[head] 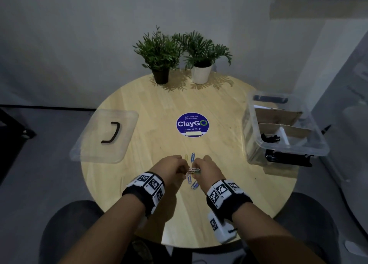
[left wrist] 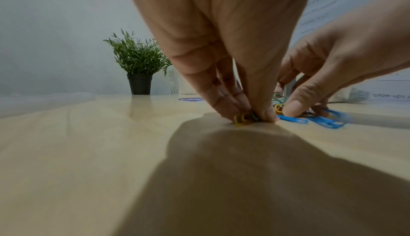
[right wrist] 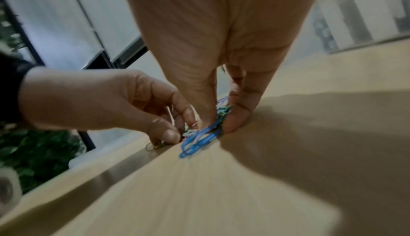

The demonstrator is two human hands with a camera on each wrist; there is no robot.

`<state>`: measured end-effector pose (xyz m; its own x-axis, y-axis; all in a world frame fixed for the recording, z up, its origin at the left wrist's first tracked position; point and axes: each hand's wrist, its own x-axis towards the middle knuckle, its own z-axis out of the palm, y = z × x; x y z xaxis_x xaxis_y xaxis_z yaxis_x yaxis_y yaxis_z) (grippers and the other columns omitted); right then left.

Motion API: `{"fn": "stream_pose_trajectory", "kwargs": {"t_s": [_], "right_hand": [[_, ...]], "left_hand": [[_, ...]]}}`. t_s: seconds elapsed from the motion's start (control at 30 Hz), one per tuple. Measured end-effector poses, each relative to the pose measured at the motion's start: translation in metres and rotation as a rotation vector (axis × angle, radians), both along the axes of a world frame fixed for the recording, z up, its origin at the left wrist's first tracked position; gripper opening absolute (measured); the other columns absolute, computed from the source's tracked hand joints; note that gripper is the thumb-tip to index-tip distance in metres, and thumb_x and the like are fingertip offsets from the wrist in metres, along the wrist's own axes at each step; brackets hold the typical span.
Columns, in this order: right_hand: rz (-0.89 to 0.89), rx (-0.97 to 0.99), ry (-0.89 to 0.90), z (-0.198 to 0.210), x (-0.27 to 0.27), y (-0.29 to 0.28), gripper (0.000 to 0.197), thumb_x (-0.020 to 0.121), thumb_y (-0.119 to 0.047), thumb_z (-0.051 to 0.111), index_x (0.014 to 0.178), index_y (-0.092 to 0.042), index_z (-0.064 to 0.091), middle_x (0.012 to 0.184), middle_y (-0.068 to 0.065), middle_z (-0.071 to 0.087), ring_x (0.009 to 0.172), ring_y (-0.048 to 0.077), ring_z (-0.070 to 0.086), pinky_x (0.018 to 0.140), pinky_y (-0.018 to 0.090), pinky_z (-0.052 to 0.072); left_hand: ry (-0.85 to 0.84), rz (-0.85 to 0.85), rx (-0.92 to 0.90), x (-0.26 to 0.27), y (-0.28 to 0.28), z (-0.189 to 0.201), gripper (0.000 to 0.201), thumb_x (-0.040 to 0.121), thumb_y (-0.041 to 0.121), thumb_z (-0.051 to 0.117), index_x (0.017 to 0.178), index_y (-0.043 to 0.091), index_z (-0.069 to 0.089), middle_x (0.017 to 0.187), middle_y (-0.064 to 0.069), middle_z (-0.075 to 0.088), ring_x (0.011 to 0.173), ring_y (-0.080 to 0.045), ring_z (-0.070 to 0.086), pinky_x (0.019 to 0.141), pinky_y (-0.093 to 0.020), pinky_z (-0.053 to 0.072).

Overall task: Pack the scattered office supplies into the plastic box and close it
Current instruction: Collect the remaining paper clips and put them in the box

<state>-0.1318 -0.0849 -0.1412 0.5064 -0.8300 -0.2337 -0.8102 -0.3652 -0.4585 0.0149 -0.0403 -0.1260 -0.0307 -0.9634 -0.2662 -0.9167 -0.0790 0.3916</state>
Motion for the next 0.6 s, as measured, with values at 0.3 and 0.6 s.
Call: {"fn": "stream_pose_trajectory", "kwargs": {"t_s": [0.3, 0.6], "right_hand": [[0.1, -0.171, 0.121, 0.007, -0.014, -0.009, 0.029, 0.091, -0.005, 0.049, 0.116, -0.012, 0.062, 0.11, 0.013, 0.057, 0.1, 0.033, 0.058, 0.078, 0.034, 0.045], [-0.208, -0.135, -0.4, 0.06, -0.05, -0.008, 0.011, 0.085, -0.009, 0.064, 0.092, -0.01, 0.073, 0.087, 0.011, 0.071, 0.079, 0.026, 0.066, 0.074, 0.032, 0.053]], "left_hand": [[0.041, 0.198, 0.053, -0.006, 0.005, -0.006, 0.017, 0.086, 0.02, 0.062, 0.101, 0.012, 0.065, 0.107, -0.006, 0.068, 0.101, -0.023, 0.062, 0.083, -0.026, 0.045], [0.25, 0.274, -0.061, -0.01, 0.003, 0.006, 0.013, 0.079, 0.008, 0.069, 0.075, 0.02, 0.066, 0.074, 0.0, 0.067, 0.072, -0.014, 0.063, 0.07, -0.023, 0.049]]}}
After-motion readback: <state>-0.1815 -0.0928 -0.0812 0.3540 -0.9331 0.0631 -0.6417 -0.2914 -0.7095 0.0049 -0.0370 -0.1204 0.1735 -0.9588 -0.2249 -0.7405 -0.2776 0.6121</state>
